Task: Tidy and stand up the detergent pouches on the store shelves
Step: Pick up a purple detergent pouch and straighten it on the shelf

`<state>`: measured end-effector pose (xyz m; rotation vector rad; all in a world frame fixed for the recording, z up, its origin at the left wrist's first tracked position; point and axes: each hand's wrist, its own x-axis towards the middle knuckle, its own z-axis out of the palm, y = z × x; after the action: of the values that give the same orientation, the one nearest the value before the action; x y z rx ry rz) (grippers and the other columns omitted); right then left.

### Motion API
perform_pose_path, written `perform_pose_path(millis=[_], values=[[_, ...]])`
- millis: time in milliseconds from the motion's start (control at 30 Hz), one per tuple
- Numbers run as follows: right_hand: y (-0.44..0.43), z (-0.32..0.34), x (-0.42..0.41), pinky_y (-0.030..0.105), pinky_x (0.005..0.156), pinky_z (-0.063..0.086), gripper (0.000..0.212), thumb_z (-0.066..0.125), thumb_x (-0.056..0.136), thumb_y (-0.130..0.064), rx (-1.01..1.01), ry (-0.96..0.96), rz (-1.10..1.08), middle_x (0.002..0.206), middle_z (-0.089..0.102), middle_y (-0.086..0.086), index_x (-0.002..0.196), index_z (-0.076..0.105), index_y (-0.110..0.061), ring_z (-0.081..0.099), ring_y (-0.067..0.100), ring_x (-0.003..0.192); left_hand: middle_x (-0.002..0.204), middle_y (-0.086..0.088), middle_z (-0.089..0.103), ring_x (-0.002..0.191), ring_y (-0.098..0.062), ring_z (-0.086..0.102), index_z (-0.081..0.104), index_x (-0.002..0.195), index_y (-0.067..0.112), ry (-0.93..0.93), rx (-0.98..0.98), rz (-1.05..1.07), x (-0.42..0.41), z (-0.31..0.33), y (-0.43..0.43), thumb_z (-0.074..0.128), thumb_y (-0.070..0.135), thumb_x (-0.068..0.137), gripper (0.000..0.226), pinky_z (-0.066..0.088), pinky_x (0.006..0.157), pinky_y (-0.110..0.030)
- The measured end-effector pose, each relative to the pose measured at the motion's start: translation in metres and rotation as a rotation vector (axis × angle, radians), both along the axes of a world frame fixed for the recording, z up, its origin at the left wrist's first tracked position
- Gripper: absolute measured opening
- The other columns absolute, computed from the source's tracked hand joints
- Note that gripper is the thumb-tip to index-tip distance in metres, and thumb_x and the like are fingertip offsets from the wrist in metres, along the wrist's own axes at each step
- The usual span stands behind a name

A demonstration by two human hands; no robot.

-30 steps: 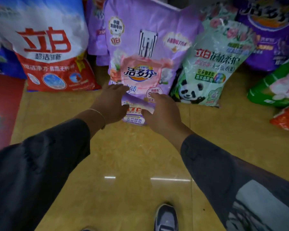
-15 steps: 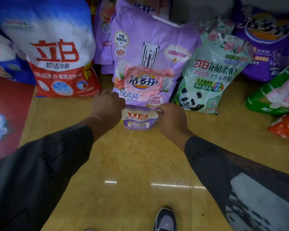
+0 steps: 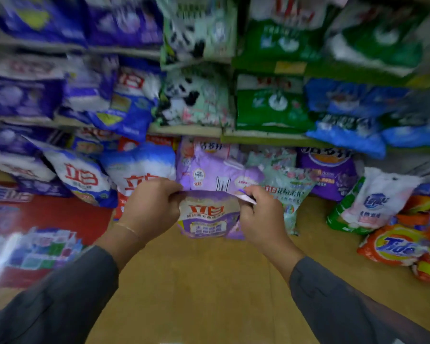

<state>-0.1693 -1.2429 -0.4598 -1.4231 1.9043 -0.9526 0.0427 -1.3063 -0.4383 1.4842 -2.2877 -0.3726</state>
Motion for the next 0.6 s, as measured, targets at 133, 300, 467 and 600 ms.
perform_pose_path(millis=[133,300,467,600], values=[[0.008,0.120,0.008,0.014,0.044,0.033,0.019,0.056,0.098,-0.003,-0.120,-0.130,-0.009,0.067,0.052,-0.004,0.089,0.059,-0.020,0.047,0.002,0.050,0.057,-0.008,0.064,0.056,-0.030,0.061,0.068,0.064,0.007,0.109,-0.081,0.034,0.011,0.132,0.013,0.062,0.027,0.078,0.025,0.047,0.048,-0.035],[0.019,0.270,0.027,0.034,0.048,0.038,0.023,0.056,0.101,-0.016,-0.322,-0.234,0.024,0.064,0.049,0.003,0.079,0.056,-0.023,0.040,0.020,0.052,0.069,-0.001,0.069,0.066,-0.021,0.066,0.073,0.071,0.013,0.357,-0.154,0.133,0.027,0.284,0.036,0.080,0.013,0.079,0.011,0.052,0.061,-0.032],[0.030,0.383,0.050,0.053,0.059,0.055,0.023,0.056,0.101,-0.014,-0.415,-0.248,0.032,0.074,0.056,0.019,0.079,0.055,-0.018,0.058,0.044,0.069,0.084,0.004,0.062,0.076,-0.009,0.059,0.067,0.080,0.017,0.512,-0.105,0.221,0.049,0.387,0.053,0.074,0.030,0.083,0.015,0.037,0.053,-0.006],[0.046,0.433,0.070,0.052,0.062,0.060,0.020,0.057,0.100,-0.011,-0.440,-0.249,0.038,0.075,0.058,0.015,0.081,0.056,-0.018,0.065,0.035,0.066,0.085,-0.005,0.063,0.080,-0.022,0.057,0.068,0.076,0.014,0.526,-0.186,0.226,0.067,0.434,0.074,0.075,0.025,0.084,0.015,0.039,0.067,-0.025]])
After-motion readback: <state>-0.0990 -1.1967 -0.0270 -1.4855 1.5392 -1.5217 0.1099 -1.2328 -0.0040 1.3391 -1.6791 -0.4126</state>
